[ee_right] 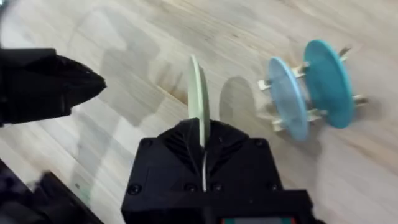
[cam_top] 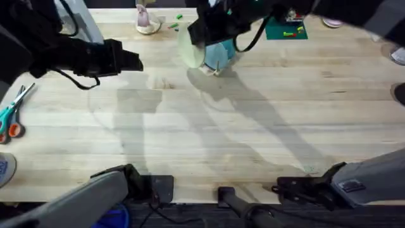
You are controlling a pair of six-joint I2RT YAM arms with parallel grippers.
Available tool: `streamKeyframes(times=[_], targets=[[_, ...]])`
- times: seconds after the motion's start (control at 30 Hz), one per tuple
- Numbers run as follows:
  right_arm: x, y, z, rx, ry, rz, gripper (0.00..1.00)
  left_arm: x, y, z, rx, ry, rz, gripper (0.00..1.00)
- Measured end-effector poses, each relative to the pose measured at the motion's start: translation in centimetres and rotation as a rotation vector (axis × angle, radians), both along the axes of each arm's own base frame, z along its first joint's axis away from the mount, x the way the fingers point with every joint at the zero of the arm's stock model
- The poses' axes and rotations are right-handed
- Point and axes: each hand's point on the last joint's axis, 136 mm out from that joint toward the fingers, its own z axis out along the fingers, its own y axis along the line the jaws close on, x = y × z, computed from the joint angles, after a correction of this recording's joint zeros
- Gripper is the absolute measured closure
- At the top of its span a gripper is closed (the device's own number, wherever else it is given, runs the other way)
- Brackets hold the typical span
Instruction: Pick up the plates from the table one by one and place each into a slot on the dish rack.
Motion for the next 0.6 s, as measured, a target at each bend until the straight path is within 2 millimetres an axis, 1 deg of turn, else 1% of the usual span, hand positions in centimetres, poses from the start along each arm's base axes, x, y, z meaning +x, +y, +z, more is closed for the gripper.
streamKeyframes(times=[0.2,0.27,0.43,0.6], targets=[[0.0,-2.3,1.9,-0.101,-0.047,0.096,0.972,-2.7,-2.3,0.3,0.045,0.084,-0.041,0.963],[0.2,-3.1,2.5,-0.128,-0.066,0.121,0.972,-3.2,-2.9,0.8,0.078,0.109,-0.067,0.963],[0.6,-4.8,4.1,-0.182,-0.112,0.172,0.972,-3.6,-4.3,3.4,0.150,0.093,-0.132,0.963],[1.0,-6.7,5.7,-0.234,-0.149,0.191,0.972,-3.1,-5.6,6.2,0.179,0.027,-0.181,0.963]])
